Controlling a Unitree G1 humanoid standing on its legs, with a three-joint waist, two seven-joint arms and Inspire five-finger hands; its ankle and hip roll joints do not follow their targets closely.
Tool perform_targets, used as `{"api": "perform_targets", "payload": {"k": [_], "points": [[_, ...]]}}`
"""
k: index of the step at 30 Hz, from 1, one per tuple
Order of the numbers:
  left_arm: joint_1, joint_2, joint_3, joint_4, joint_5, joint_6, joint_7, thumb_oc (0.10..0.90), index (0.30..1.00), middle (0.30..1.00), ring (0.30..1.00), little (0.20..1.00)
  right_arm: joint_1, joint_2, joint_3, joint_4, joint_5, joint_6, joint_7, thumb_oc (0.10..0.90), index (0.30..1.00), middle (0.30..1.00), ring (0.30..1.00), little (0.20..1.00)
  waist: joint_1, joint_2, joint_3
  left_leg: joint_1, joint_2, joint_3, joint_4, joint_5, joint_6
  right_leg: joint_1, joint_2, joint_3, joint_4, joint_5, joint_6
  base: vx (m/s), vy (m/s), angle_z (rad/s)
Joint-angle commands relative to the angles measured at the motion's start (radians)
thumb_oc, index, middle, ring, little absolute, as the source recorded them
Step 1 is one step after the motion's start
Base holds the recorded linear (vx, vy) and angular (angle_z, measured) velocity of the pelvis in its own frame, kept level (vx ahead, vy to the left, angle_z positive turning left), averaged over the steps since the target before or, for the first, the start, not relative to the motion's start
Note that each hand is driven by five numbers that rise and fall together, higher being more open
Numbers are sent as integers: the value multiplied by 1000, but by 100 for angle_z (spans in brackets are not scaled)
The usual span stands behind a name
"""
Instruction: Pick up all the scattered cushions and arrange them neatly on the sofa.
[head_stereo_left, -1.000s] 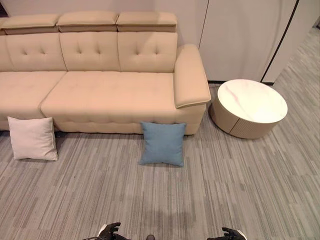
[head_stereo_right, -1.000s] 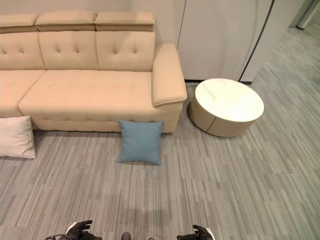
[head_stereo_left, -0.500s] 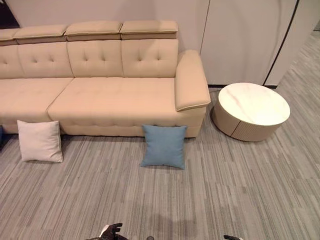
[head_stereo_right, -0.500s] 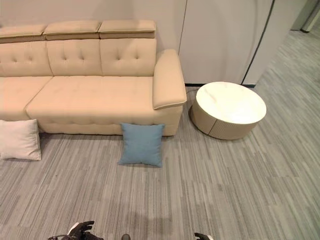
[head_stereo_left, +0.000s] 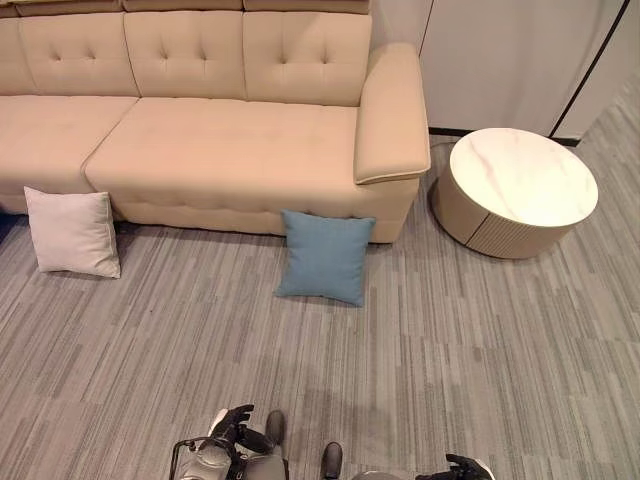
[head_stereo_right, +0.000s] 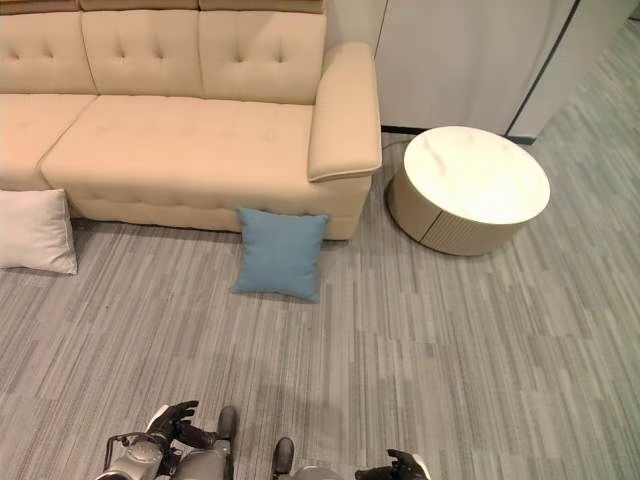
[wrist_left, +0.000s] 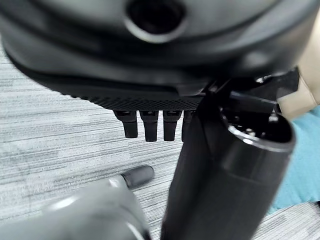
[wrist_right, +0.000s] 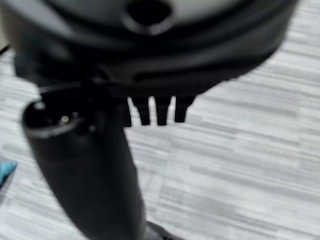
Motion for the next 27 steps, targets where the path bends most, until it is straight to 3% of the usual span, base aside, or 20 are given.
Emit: {"api": "perform_targets", "payload": {"k": [1, 4, 5, 6, 8, 9, 12, 14, 16, 18, 19, 20, 23, 27], "points": [[26, 14, -10, 22, 7, -7, 14, 800, 900, 900, 900, 900, 31, -34, 23, -39, -10, -18, -21, 800, 900, 900, 900, 900, 41, -26, -71, 3, -44, 8, 127, -119, 61, 52, -122, 122, 40, -110, 150, 203, 155, -59], [30, 23, -6, 27, 21, -2, 12, 800, 900, 900, 900, 900, 20, -26, 23, -45, -14, -14, -17, 800, 900, 900, 900, 900, 56, -32, -83, 23, -51, 15, 114, -139, 88, 29, -146, 133, 119, -118, 174, 183, 178, -36], [31, 33, -4, 27, 27, 0, 9, 800, 900, 900, 900, 900, 9, -24, 24, -55, -17, -15, -13, 800, 900, 900, 900, 900, 59, -23, -78, 55, -54, 15, 89, -147, 113, -24, -158, 130, 236, -109, 197, 125, 161, -33], [31, 33, -4, 27, 27, 0, 9, 800, 900, 900, 900, 900, 9, -24, 24, -55, -17, -15, -13, 800, 900, 900, 900, 900, 59, -23, -78, 55, -54, 15, 89, -147, 113, -24, -158, 130, 236, -109, 197, 134, 219, -35], [34, 51, 2, 22, 25, 0, 12, 800, 900, 900, 900, 900, -14, -24, 28, -88, -14, -20, -11, 800, 900, 900, 900, 900, 43, 4, -37, 107, -45, 13, 60, -150, 152, -169, -184, 107, 505, -6, 239, 141, 210, -17], [38, 55, 5, 21, 24, -1, 12, 800, 900, 900, 900, 900, -14, -24, 29, -95, -17, -22, -13, 800, 900, 900, 900, 900, 40, 16, -32, 144, -39, 5, 35, -157, 156, -218, -198, 74, 532, -8, 226, 220, 124, 1], [37, 52, 6, 21, 24, -3, 8, 800, 900, 900, 900, 900, -17, -31, 38, -91, -24, -18, -14, 800, 900, 900, 900, 900, 27, 17, -24, 200, -43, -11, 5, -175, 154, -245, -184, 46, 409, -34, 209, 236, -32, -1], [29, 46, 1, 31, 36, -8, 4, 800, 900, 900, 900, 900, -14, -42, 42, -83, -27, -15, -10, 800, 900, 900, 900, 900, 7, -2, -24, 255, -65, -52, -16, -209, 140, -257, -147, 85, 194, 11, 214, 390, -214, 8], [38, 36, 4, 35, 34, -12, 6, 800, 900, 900, 900, 900, 9, -43, 37, -70, -26, -17, -9, 800, 900, 900, 900, 900, 3, -7, -42, 266, -51, -58, 6, -234, 115, -220, -126, 107, 160, 12, 189, 280, -231, 40], [37, 31, -1, 32, 33, -13, 2, 800, 900, 900, 900, 900, 26, -49, 33, -64, -18, -19, -7, 800, 900, 900, 900, 900, 1, -11, -47, 248, -35, -40, 80, -244, 86, -176, -124, 86, 129, 3, 173, 174, -220, 90], [25, 25, -11, 23, 35, -11, -1, 800, 900, 900, 900, 900, 25, -55, 27, -60, -12, -21, -10, 800, 900, 900, 900, 900, -2, -20, -27, 169, -7, -5, 245, -183, 47, -128, -125, 78, 96, -1, 153, 96, -178, 96], [24, 25, -11, 23, 35, -11, -1, 800, 900, 900, 900, 900, 24, -55, 27, -59, -11, -21, -10, 800, 900, 900, 900, 900, -4, -18, -28, 163, -5, -7, 255, -188, 46, -129, -123, 76, 95, -1, 153, 47, -178, 83], [7, 25, -25, 5, 31, -9, 5, 800, 900, 900, 900, 900, 17, -65, 26, -58, 10, -24, -19, 800, 900, 900, 900, 900, 0, -34, -1, 51, 11, 22, 444, -140, 45, -89, -116, 72, 72, -11, 120, 36, -118, 16], [8, 24, -31, 5, 31, -5, 2, 800, 900, 900, 900, 900, 31, -69, 21, -54, 19, -19, -16, 800, 900, 900, 900, 900, 2, -39, -8, 15, 17, 54, 389, -180, 59, -53, -115, 64, 57, -36, 115, 136, -43, 2]]}}
